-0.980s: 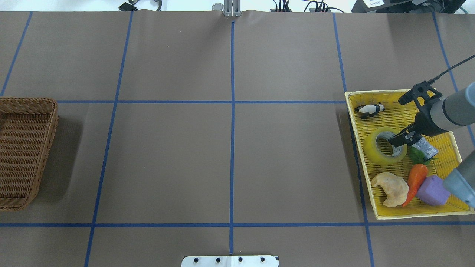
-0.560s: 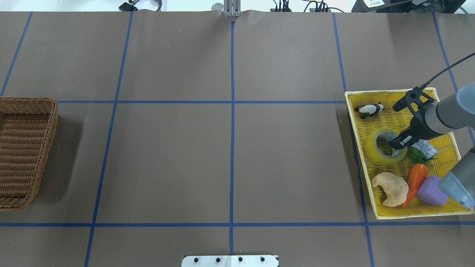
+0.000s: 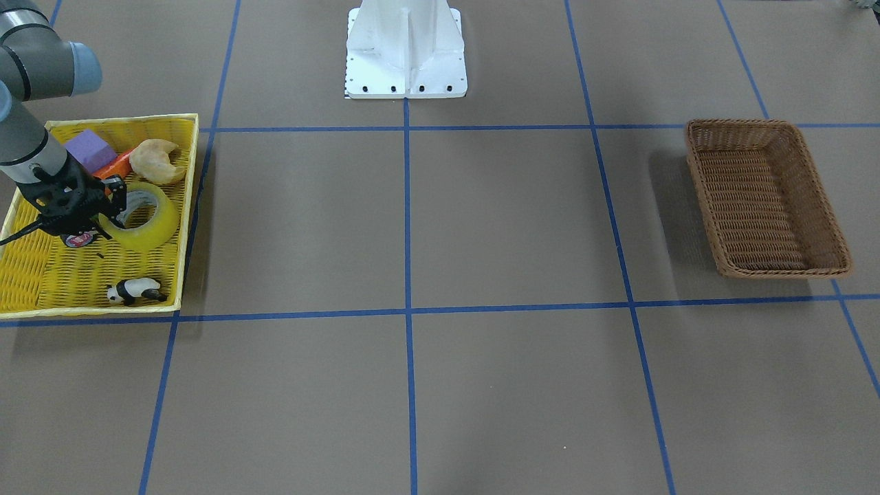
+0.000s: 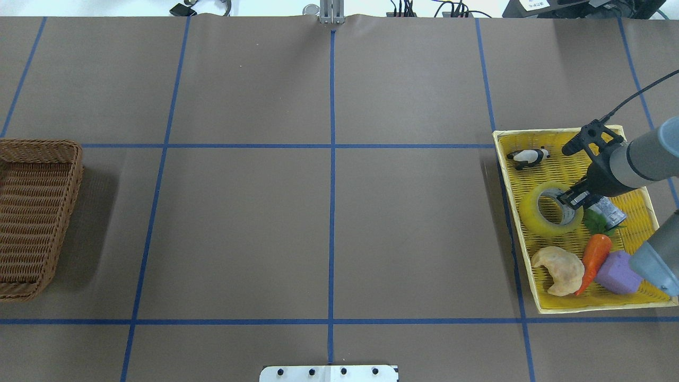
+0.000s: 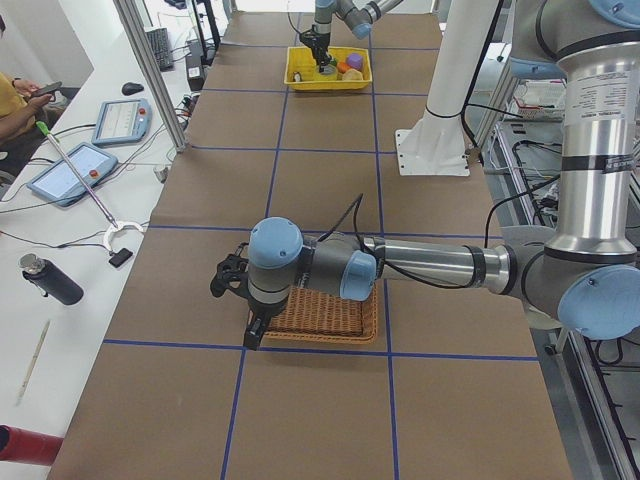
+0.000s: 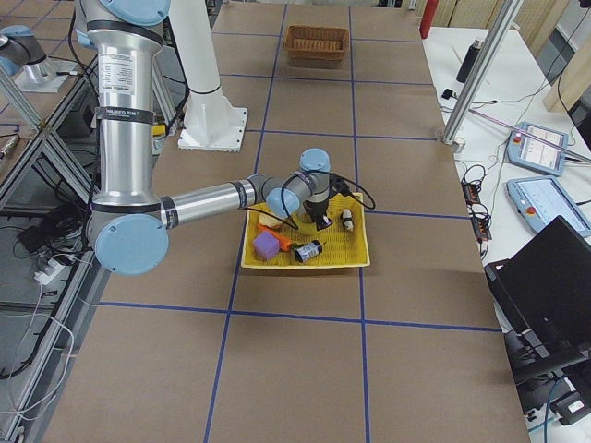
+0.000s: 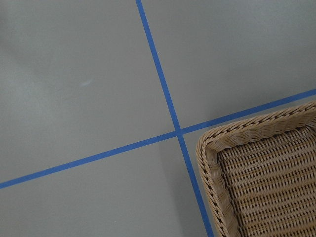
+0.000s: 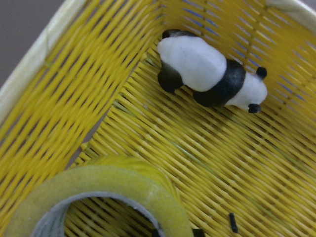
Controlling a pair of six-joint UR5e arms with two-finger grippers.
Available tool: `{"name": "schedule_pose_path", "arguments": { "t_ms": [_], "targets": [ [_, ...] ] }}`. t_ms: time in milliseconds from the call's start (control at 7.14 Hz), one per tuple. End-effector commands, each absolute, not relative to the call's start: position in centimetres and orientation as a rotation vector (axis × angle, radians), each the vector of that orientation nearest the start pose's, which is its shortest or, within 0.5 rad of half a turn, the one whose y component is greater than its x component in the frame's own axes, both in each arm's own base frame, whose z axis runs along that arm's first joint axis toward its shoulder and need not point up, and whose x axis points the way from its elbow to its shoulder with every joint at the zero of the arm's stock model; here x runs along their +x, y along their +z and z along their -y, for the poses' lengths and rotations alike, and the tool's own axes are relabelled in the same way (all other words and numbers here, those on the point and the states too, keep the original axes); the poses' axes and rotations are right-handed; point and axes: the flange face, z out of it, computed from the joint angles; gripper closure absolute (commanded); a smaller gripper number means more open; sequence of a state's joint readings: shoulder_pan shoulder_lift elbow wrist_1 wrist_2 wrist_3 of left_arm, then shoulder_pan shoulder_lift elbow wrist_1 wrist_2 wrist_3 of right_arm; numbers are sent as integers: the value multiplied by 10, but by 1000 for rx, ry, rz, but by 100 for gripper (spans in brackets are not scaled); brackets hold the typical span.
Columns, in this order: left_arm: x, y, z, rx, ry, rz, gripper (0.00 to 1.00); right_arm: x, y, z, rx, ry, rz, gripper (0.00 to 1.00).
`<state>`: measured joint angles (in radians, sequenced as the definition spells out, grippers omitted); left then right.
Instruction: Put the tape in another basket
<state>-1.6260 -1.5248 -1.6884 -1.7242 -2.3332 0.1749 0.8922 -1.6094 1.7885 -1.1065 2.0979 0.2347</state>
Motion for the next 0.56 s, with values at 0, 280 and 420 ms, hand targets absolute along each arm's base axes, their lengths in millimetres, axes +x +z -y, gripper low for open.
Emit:
{"name": "schedule_pose_path", "arguments": {
  "t_ms": [0, 280, 420],
  "targets": [
    [-91, 605, 481, 303, 199, -730, 1, -207, 504, 451, 371, -539, 814, 100],
    [-91, 598, 484, 340, 214, -725, 1, -166, 480, 471, 390, -481, 915, 100],
    [-91, 596, 484, 361, 222, -722, 1, -167, 467, 478, 414, -478, 921, 100]
  ]
}}
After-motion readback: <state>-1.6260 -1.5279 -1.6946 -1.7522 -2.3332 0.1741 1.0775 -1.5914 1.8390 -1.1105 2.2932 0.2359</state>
